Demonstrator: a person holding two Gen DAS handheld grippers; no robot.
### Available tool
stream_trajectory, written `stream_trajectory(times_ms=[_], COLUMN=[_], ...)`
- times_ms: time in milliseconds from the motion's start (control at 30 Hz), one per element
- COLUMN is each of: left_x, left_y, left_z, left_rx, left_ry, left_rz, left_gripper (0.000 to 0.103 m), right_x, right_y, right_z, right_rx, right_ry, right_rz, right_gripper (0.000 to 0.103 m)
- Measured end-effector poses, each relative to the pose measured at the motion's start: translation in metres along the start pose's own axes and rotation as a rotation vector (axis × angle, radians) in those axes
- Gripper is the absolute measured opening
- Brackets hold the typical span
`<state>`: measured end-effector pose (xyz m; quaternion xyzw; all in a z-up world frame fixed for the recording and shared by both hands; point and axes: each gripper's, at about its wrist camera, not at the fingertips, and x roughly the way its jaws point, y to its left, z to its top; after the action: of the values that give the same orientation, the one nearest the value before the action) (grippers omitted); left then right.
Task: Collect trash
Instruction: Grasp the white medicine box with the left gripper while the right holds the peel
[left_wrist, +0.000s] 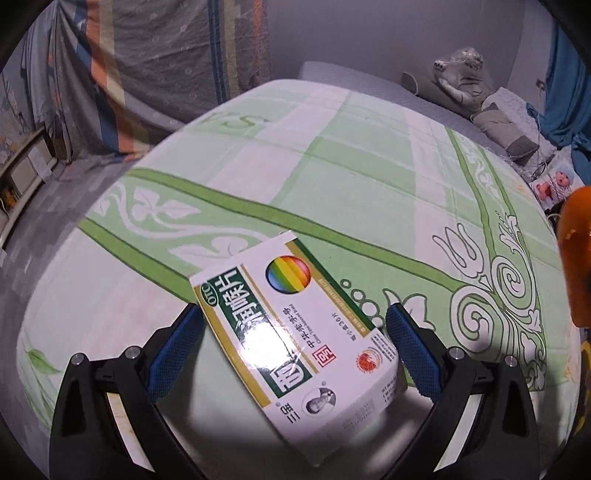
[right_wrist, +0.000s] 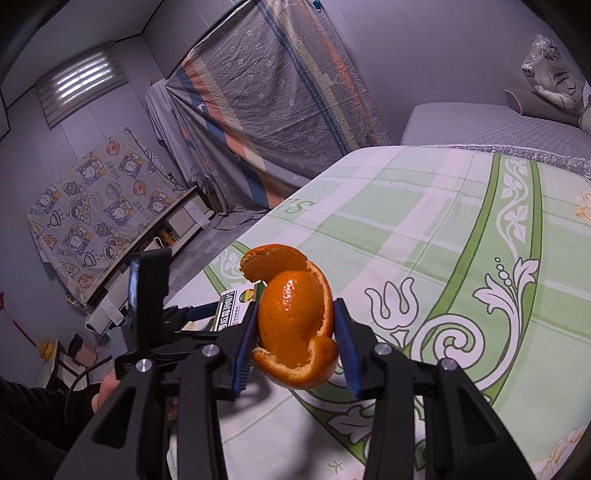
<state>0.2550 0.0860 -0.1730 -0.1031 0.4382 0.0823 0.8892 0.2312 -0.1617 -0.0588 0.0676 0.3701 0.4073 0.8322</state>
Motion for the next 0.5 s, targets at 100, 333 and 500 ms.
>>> stream_trajectory(times_ms=[100, 333, 500], left_x=[0.002, -0.001, -0.004], left_y=[0.003, 0.007, 0.015], left_z=[0.000, 0.000, 0.000], left_rx=[-0.012, -0.019, -0.035], left_ry=[0.001, -0.011, -0.025], left_rz=[-0.008, -0.015, -0.031], left_gripper=[0.095, 0.086, 0.076], right_x=[-0.002, -0.003, -0.006], right_y=[0.000, 0.002, 0.010], right_z=[-0.001, 0.000, 0.000], right_rx=[0.009, 0.011, 0.003], right_ry=[-0.005, -0.005, 0.000], right_rz=[0.003, 0.005, -0.003], right_gripper=[0.038, 0.038, 0.038])
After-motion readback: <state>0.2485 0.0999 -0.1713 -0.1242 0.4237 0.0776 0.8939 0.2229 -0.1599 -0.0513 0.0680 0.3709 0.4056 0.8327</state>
